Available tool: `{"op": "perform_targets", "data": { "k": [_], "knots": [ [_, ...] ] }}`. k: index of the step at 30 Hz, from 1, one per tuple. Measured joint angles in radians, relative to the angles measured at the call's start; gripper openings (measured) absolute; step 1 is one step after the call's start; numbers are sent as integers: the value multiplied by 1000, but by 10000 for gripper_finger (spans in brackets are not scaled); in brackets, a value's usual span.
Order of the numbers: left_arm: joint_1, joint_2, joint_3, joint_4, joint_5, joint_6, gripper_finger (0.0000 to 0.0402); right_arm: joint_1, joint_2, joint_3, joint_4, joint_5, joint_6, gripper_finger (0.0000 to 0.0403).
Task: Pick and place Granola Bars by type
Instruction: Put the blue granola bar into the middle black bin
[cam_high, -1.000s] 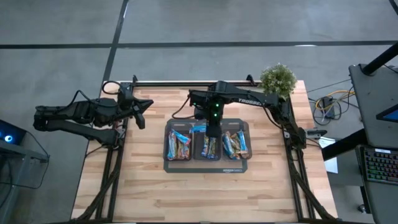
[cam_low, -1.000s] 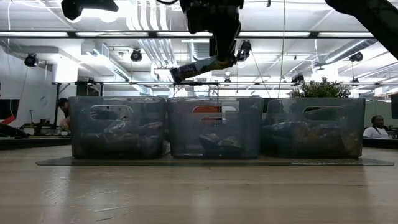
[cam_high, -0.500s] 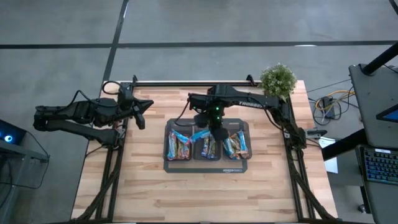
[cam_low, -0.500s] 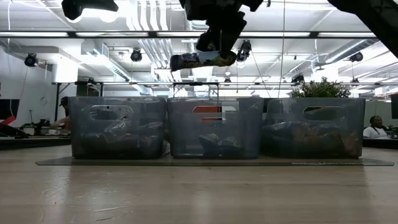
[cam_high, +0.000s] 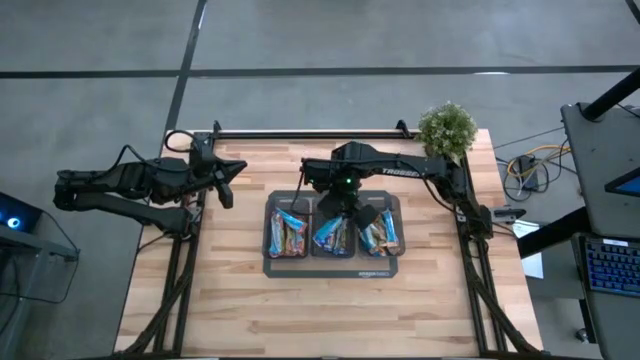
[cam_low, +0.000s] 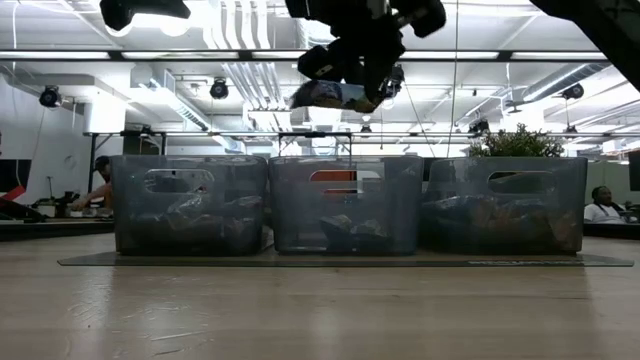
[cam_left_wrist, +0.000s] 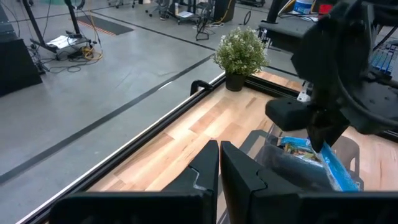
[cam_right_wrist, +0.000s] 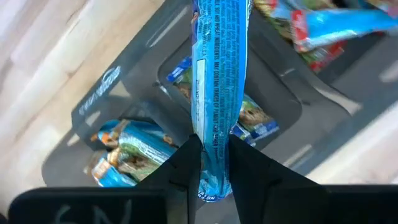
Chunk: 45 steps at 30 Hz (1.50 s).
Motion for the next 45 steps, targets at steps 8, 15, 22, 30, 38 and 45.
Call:
{"op": "perform_targets", "data": {
  "k": [8,15,22,30,38,45],
  "knots": [
    [0,0,0,0,1,2,0,1,0,-90,21,38,-146,65],
    [0,0,0,0,2,22,0,1,1,-156,96,86,-151,65],
    [0,0,0,0,2,23,0,1,2,-173,155,88,-183,65],
    [0,0,0,0,3,23,0,1,2,-174,221,87,-200,66],
    [0,0,0,0,4,20,0,1,2,-180,217,86,-195,66],
    [0,0,0,0,4,20,0,1,2,-204,216,86,-182,80]
  ]
}}
